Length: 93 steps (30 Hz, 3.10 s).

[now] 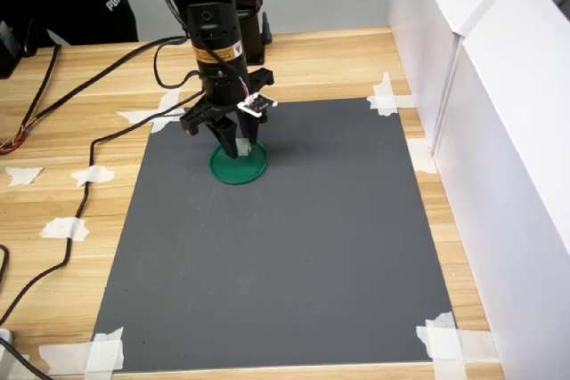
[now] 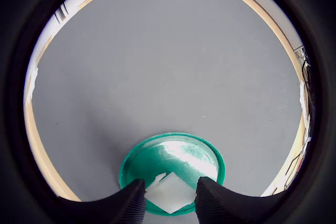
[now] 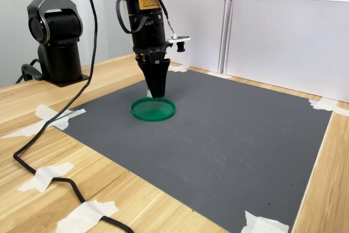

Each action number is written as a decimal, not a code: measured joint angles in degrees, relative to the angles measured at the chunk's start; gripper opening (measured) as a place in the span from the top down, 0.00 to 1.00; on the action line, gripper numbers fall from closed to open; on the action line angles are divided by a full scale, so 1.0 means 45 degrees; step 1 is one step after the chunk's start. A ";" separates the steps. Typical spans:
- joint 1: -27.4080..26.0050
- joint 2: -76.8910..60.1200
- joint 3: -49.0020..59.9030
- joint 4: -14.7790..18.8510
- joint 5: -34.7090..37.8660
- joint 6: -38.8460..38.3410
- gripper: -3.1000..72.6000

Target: Grasp a white terminal and put it on the green lid.

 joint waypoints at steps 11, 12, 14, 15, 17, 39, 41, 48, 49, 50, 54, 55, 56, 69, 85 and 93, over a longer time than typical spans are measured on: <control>0.0000 0.0562 0.0000 -0.0709 0.0063 0.0303 0.47; 0.0000 0.0600 0.0000 -0.0784 0.0063 0.0302 0.47; 0.0000 0.0614 0.0000 -0.0831 0.0035 0.0346 0.47; 0.0000 0.0614 0.0000 -0.0860 0.0004 0.0347 0.47; 0.0000 0.0614 0.0000 -0.0862 0.0004 0.0363 0.46; 0.0000 -0.2820 0.0010 -0.0875 -0.0350 0.2376 0.43; 0.0000 -0.3614 0.0010 -0.0875 -0.0325 0.3033 0.56; -0.0456 -0.6438 0.0074 -0.0340 0.0291 0.4901 0.95; -0.0772 -0.6864 0.0074 -0.0089 0.0357 0.5040 0.96; -0.1125 -0.7290 0.0074 0.0176 0.0376 0.5178 0.97; -0.2014 -0.8873 0.0074 0.1359 0.0059 0.5410 0.98; -0.2072 -0.9246 0.0074 0.1589 0.0000 0.5461 0.98; -0.2087 -0.9530 0.0088 0.1823 0.0000 0.5553 0.98; -0.2098 -1.3151 0.3576 0.2384 0.0023 0.6861 0.98; -0.2098 -1.8123 0.6580 0.2384 -0.0562 0.6893 0.98; -0.2098 -1.9194 0.7353 0.2384 -0.0676 0.6893 0.98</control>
